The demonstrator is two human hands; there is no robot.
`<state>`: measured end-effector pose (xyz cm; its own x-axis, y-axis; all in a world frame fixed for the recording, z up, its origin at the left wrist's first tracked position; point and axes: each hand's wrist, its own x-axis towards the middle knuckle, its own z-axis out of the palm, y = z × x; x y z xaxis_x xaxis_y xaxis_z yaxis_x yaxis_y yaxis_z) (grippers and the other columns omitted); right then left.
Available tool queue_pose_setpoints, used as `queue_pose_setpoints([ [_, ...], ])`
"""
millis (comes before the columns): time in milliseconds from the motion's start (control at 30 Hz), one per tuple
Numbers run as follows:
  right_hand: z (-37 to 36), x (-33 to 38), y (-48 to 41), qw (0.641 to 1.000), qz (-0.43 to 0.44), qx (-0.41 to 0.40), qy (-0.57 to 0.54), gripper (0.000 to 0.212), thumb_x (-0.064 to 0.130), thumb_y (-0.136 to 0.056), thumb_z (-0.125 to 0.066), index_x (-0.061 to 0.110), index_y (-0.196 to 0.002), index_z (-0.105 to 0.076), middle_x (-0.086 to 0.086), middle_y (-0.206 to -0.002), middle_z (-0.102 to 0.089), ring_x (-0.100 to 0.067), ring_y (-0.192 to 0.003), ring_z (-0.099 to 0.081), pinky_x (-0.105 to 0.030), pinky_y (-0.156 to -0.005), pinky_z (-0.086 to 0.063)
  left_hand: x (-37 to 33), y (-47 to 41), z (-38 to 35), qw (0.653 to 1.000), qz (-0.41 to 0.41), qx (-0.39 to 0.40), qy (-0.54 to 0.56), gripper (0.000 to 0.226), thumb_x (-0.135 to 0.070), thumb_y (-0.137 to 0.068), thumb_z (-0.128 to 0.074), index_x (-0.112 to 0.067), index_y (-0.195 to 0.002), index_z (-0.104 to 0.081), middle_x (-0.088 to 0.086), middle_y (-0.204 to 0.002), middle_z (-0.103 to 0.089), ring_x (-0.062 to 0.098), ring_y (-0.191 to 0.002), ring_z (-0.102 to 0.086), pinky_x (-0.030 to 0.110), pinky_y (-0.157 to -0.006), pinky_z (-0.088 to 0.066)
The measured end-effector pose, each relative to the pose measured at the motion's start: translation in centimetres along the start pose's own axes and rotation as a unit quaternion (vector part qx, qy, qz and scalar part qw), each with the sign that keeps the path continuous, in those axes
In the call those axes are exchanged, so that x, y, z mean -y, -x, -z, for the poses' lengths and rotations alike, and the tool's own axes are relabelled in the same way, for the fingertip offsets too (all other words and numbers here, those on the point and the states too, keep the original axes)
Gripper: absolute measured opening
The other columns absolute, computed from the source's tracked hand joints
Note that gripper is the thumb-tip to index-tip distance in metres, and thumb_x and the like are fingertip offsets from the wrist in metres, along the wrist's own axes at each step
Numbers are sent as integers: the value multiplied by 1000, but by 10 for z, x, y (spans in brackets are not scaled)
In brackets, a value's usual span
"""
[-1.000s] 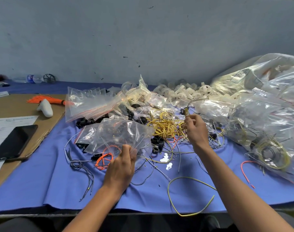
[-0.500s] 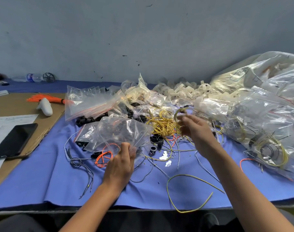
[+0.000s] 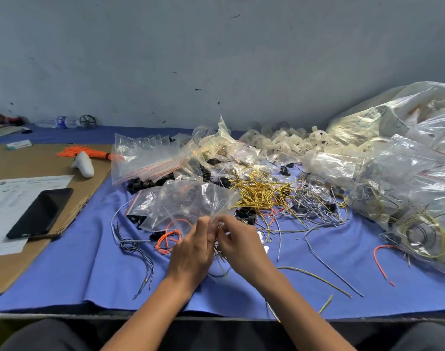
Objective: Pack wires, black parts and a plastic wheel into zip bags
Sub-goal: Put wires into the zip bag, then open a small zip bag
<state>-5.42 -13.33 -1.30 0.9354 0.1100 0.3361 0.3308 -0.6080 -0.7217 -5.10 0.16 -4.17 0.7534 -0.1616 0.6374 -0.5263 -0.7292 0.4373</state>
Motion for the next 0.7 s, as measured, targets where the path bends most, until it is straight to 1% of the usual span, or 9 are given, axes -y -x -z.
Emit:
queue_pose_setpoints([
  [67, -4, 3, -12, 989, -48, 23, -142, 21, -2, -84, -46, 11, -79, -61, -4, -69, -64, -20, -65, -58, -36, -67, -49, -1, 0, 2, 1000, -5, -3, 0, 29, -46, -101, -25, -26, -119, -36, 14, -88, -66, 44, -67, -61, 32, -48, -28],
  [133, -5, 2, -22, 923, -108, 39, -368, 18, -8, -82, -47, 2, -80, -62, -12, -73, -63, -24, -73, -58, -38, -72, -51, -2, 0, 3, 1000, -16, 5, -1, 30, -44, -101, -26, -26, -122, -36, 11, -88, -67, 43, -67, -61, 33, -47, -32],
  [200, -5, -1, -32, 824, -163, 63, -539, 26, -8, -84, -51, 3, -100, -69, -16, -86, -62, -24, -77, -58, -32, -69, -50, -4, -1, 6, 1000, -22, 9, -3, 28, -41, -101, -29, -25, -123, -38, 12, -83, -67, 42, -60, -60, 30, -45, -30],
  [267, -8, -4, -45, 773, -191, 112, -595, 46, -10, -88, -47, 9, -128, -61, -15, -94, -57, -21, -77, -49, -32, -68, -37, -7, -2, 8, 1000, -25, 2, 0, 27, -37, -100, -31, -23, -123, -39, 13, -79, -66, 41, -56, -59, 27, -46, -25],
  [367, -17, 4, -61, 784, -188, 181, -563, 43, -2, -97, -44, 12, -137, -54, -8, -99, -52, -16, -85, -43, -33, -73, -19, -7, -1, 8, 1000, -27, -4, 6, 27, -34, -99, -32, -24, -124, -38, 14, -81, -68, 43, -59, -59, 30, -44, -28],
  [433, -21, 14, -67, 758, -207, 202, -585, 28, 11, -98, -53, 14, -123, -66, 0, -104, -55, -14, -95, -48, -29, -81, -30, -7, -1, 9, 1000, -23, -4, 12, 28, -33, -98, -32, -25, -124, -38, 15, -83, -69, 44, -62, -61, 34, -43, -35],
  [500, -20, 20, -70, 753, -223, 214, -581, 20, 13, -98, -53, 16, -111, -69, 3, -97, -67, -10, -88, -63, -21, -80, -47, -7, -1, 8, 1000, -24, -10, 15, 26, -32, -98, -34, -24, -122, -40, 14, -82, -69, 42, -62, -61, 33, -42, -37],
  [600, -20, 24, -76, 795, -241, 202, -519, 16, 13, -101, -50, 13, -99, -66, 3, -82, -65, -7, -67, -64, -16, -61, -52, -5, -1, 8, 999, -28, -21, 31, 20, -33, -100, -35, -25, -117, -42, 12, -82, -69, 41, -65, -62, 35, -45, -40],
  [700, -24, 30, -85, 817, -261, 126, -498, 12, 12, -97, -56, 4, -90, -62, -4, -71, -59, -15, -62, -59, -24, -58, -49, -4, 1, 6, 998, -28, -22, 49, 20, -38, -102, -31, -26, -115, -40, 10, -84, -70, 40, -70, -63, 37, -48, -42],
])
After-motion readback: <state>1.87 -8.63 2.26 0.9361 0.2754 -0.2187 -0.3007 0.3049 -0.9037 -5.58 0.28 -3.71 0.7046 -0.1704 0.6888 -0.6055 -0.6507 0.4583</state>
